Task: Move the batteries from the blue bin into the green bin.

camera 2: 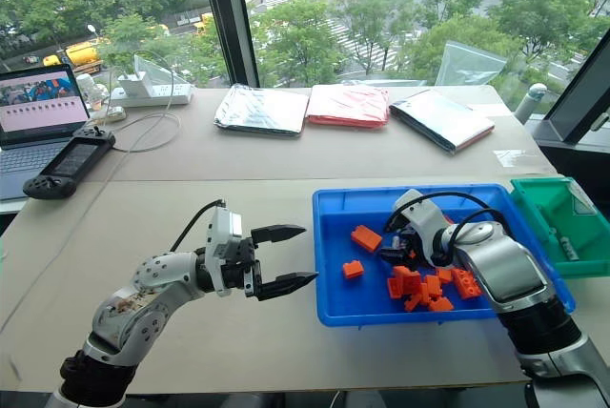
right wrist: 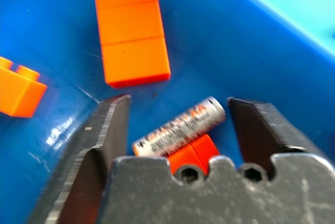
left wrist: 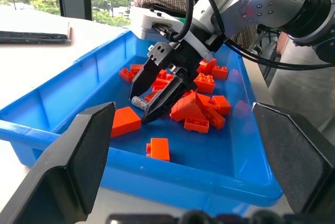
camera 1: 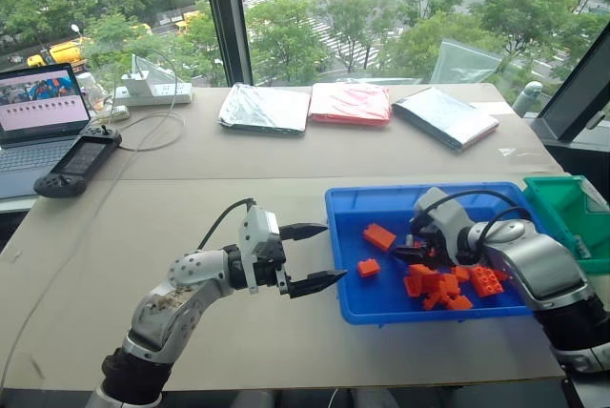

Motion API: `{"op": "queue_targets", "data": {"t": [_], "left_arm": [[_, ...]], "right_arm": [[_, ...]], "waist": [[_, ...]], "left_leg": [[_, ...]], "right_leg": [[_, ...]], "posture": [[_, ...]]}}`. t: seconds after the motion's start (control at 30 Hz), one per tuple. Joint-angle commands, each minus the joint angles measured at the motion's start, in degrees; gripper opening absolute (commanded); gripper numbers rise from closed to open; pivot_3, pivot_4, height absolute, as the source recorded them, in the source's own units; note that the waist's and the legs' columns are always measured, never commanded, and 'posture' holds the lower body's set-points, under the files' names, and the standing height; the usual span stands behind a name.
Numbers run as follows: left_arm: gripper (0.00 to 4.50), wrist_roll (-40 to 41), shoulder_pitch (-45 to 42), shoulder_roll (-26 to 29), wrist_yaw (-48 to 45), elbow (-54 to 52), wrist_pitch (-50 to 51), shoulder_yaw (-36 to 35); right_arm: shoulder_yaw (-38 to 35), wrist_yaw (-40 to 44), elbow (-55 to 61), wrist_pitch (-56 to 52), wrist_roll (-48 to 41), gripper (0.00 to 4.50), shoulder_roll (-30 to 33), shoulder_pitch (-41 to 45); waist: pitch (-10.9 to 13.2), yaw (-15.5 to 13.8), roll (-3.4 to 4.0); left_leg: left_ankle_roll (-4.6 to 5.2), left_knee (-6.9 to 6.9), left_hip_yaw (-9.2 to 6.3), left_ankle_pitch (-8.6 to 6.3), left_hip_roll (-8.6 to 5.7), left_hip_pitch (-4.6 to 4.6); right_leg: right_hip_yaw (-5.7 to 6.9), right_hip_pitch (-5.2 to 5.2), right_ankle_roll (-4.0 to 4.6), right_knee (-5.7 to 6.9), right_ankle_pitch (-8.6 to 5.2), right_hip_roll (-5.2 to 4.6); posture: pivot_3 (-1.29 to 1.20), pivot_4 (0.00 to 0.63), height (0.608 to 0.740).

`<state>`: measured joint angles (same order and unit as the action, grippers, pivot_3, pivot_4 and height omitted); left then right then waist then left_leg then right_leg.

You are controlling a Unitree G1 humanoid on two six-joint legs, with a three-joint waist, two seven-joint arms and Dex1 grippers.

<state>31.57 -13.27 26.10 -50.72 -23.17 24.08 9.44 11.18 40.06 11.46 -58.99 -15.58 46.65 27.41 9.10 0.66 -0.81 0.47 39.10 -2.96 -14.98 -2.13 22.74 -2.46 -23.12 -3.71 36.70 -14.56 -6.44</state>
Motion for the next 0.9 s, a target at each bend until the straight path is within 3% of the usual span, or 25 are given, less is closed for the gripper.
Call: {"op": "queue_targets", "data": {"t": [0.03,0.13,0.2,0.33,0.6,0.77,0.9], "left_arm": [[4.5,0.01,0.01,-0.01,-0.02,-2.34,-1.09,-0.38],[4.5,-0.06,-0.01,-0.09,-0.03,-2.15,-1.23,-0.31],[4.5,-0.11,-0.02,-0.16,-0.13,-1.92,-1.4,-0.28],[4.5,-0.17,-0.09,-0.22,-0.29,-1.57,-1.65,-0.3],[4.5,0.05,-0.34,-0.14,-0.66,-1.32,-1.51,-0.4],[4.5,0.18,-0.18,-0.04,-0.71,-1.43,-1.34,-0.48],[4.5,0.35,-0.09,0.03,-0.79,-1.36,-1.3,-0.65]], "right_arm": [[1.12,0.37,-0.94,-0.36,1.07,1.74,0.2,-0.48],[1.11,0.67,-0.88,-0.45,1.36,0.67,0.16,-0.52],[1.09,0.82,-0.88,-0.51,1.61,0.22,0.15,-0.55],[0.38,0.42,-1.0,-0.35,1.88,0.23,-0.23,-0.15],[-7.68,-1.8,-0.2,-2.4,0.48,0.23,0.17,3.05],[-16.43,-4.3,-0.02,-5.07,0.22,0.23,2.43,5.09],[-25.58,-12.68,-2.76,-4.8,3.16,0.23,1.64,8.94]], "waist": [[-0.01,-0.03,-0.02],[-0.02,-0.01,-0.04],[-0.02,-0.01,-0.04],[-0.03,-0.02,-0.04],[-0.02,-0.04,-0.04],[-0.02,-0.04,-0.04],[-0.02,0.01,-0.04]], "left_leg": [[0.0,0.0,0.0,0.0,0.0,0.0],[0.0,0.0,0.0,0.0,0.0,0.0],[0.0,0.0,0.0,0.0,0.0,0.0],[0.0,0.0,0.0,0.0,0.0,0.0],[0.0,0.0,0.0,0.0,-0.01,0.05],[0.0,-0.01,0.0,0.0,-0.01,0.08],[0.0,-0.02,0.02,0.0,-0.01,0.08]], "right_leg": [[0.0,0.0,0.0,0.0,0.0,0.0],[0.0,0.0,0.0,0.0,0.0,0.0],[0.0,0.0,0.0,0.0,0.0,0.0],[0.0,0.01,0.0,0.0,0.0,0.0],[-0.01,-0.06,0.0,0.02,0.0,-0.01],[-0.01,-0.1,0.0,0.02,0.0,-0.01],[-0.02,-0.09,0.0,0.02,0.0,-0.01]], "posture": [[0.0,0.15,0.74],[0.0,0.15,0.74],[0.0,0.15,0.74],[0.0,0.15,0.74],[0.0,0.15,0.74],[0.0,0.15,0.74],[0.0,0.15,0.74]]}}
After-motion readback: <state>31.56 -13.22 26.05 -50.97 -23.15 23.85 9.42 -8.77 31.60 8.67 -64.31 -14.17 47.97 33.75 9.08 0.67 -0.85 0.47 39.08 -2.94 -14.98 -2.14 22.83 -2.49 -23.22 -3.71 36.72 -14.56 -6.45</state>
